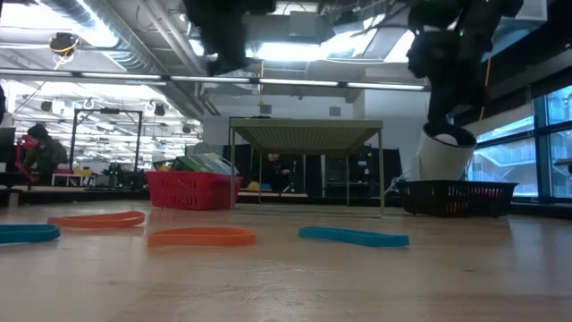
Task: Pick & Place Office Desk Supplies
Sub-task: Put the black rubber band into the black bin
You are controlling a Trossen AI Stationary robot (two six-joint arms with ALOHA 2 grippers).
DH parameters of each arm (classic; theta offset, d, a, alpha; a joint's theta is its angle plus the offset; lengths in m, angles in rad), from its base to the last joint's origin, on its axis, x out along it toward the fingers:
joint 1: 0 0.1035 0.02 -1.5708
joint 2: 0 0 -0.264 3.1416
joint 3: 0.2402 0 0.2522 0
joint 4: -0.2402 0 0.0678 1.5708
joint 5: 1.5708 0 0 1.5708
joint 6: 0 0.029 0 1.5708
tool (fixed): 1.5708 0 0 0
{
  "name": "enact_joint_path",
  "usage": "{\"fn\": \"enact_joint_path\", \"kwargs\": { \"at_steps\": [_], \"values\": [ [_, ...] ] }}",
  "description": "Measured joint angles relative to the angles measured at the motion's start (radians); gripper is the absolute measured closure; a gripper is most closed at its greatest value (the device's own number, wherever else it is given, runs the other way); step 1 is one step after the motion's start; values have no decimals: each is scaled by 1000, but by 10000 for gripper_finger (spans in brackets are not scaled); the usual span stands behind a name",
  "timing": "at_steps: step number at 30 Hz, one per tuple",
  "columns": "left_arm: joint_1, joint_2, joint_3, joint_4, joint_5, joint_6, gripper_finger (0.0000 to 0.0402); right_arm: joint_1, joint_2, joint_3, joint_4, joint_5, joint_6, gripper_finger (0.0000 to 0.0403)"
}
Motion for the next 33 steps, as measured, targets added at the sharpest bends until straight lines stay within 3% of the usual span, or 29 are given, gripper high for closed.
{"fn": "enact_joint_path", "kwargs": {
  "at_steps": [5,13,23,29,33],
  "values": [
    [-20,0,0,-166,-103,-36,318,-117,11,-51,47,-7,-39,398],
    [-22,0,0,-175,-116,-114,320,-223,60,-105,78,-31,-81,398],
    [-61,1,0,-165,-132,-150,331,-234,135,-110,93,-20,-115,398],
    [-84,1,0,-168,-163,-185,332,-233,176,-110,92,70,-122,382],
    [-96,12,0,-168,-178,-185,334,-233,180,-110,92,71,-159,384]
  ]
}}
